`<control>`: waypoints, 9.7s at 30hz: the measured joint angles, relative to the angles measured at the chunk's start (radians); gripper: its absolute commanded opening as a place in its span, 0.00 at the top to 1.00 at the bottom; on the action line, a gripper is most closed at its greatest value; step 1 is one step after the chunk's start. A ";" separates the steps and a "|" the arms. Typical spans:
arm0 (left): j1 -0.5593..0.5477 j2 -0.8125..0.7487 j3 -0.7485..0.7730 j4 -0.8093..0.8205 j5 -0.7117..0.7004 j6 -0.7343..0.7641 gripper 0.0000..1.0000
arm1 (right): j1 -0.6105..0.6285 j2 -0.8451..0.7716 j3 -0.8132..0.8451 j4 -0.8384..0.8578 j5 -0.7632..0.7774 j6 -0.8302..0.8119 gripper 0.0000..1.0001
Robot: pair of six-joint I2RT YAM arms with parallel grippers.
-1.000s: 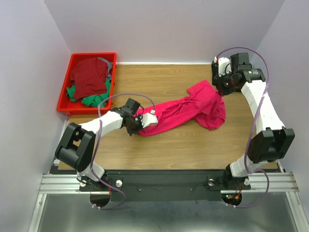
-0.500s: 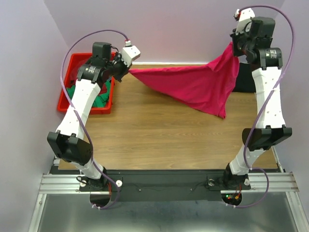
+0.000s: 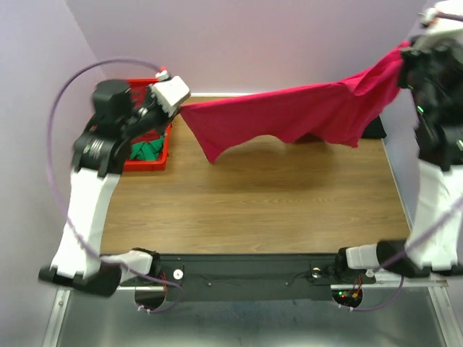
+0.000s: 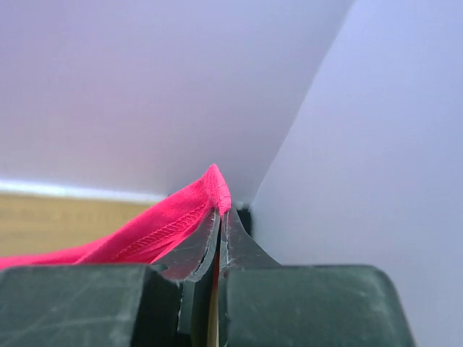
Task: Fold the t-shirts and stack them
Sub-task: Flatten the tshirt out
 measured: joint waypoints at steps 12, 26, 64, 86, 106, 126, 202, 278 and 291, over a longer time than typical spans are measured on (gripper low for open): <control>-0.002 -0.524 -0.210 0.154 0.209 0.032 1.00 | 0.000 -0.437 0.025 0.132 -0.031 -0.058 0.99; -0.001 -0.246 -0.238 0.084 0.117 -0.079 1.00 | 0.000 -0.114 -0.338 0.282 -0.143 -0.172 0.99; 0.087 1.012 0.241 0.231 -0.369 -0.137 0.57 | 0.055 0.976 -0.180 0.671 -0.226 -0.084 0.09; 0.060 0.581 -0.257 0.131 -0.110 -0.078 0.62 | -0.213 0.436 -0.686 0.033 -0.421 0.049 0.55; 0.059 0.613 -0.256 0.132 -0.139 -0.074 0.62 | -0.203 0.521 -0.869 -0.092 -0.349 -0.002 0.57; 0.060 0.645 -0.340 0.177 -0.244 -0.069 0.87 | -0.259 0.355 -0.933 -0.158 -0.161 -0.021 0.99; 0.038 0.836 -0.150 0.141 -0.321 -0.070 0.98 | -0.178 0.808 -0.512 -0.043 -0.768 0.299 0.92; 0.032 0.867 -0.102 0.097 -0.346 -0.053 0.98 | 0.069 0.722 -0.655 0.071 -0.735 0.393 0.63; 0.032 0.869 -0.098 0.093 -0.346 -0.053 0.98 | 0.065 0.576 -0.657 0.064 -0.656 0.374 0.65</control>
